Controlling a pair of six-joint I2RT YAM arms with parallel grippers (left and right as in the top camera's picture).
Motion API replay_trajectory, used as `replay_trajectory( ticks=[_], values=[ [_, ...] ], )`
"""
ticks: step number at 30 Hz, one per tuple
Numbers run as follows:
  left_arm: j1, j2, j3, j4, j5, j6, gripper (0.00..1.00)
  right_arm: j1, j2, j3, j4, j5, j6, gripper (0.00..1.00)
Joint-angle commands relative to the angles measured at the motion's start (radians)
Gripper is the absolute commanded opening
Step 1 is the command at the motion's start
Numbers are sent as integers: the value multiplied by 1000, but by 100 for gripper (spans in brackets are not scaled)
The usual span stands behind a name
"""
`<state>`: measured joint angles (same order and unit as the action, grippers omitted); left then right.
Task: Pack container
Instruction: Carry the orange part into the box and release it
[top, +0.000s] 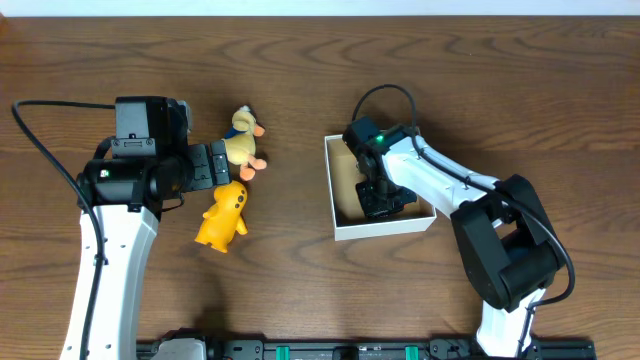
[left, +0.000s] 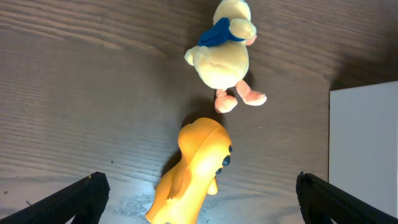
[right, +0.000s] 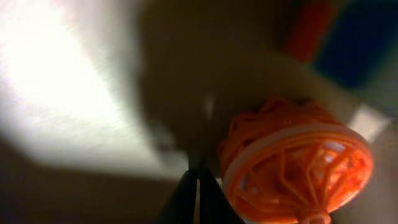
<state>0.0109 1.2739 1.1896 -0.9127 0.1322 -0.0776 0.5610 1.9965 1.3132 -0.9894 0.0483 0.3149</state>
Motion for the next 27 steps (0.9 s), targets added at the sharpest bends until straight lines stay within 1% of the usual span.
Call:
replay_trajectory(
  ticks=[1, 6, 8, 12, 14, 17, 23, 27],
  values=[
    [-2, 8, -5, -3, 7, 6, 98, 0, 5, 0, 17, 99, 55, 6],
    [-2, 8, -5, -3, 7, 6, 98, 0, 5, 0, 71, 146, 56, 7],
    [-2, 8, -5, -3, 7, 6, 98, 0, 5, 0, 81, 182, 92, 7],
    [-2, 8, -5, -3, 7, 6, 98, 0, 5, 0, 68, 266, 216, 9],
    [-2, 8, -5, -3, 7, 6, 98, 0, 5, 0, 69, 261, 216, 9],
    [-2, 8, -5, -3, 7, 6, 98, 1, 5, 0, 69, 245, 193, 9],
    [-2, 8, -5, -3, 7, 6, 98, 5, -1, 4, 70, 130, 79, 9],
    [-2, 8, -5, -2, 6, 6, 98, 13, -29, 8, 71, 119, 39, 9]
  ],
)
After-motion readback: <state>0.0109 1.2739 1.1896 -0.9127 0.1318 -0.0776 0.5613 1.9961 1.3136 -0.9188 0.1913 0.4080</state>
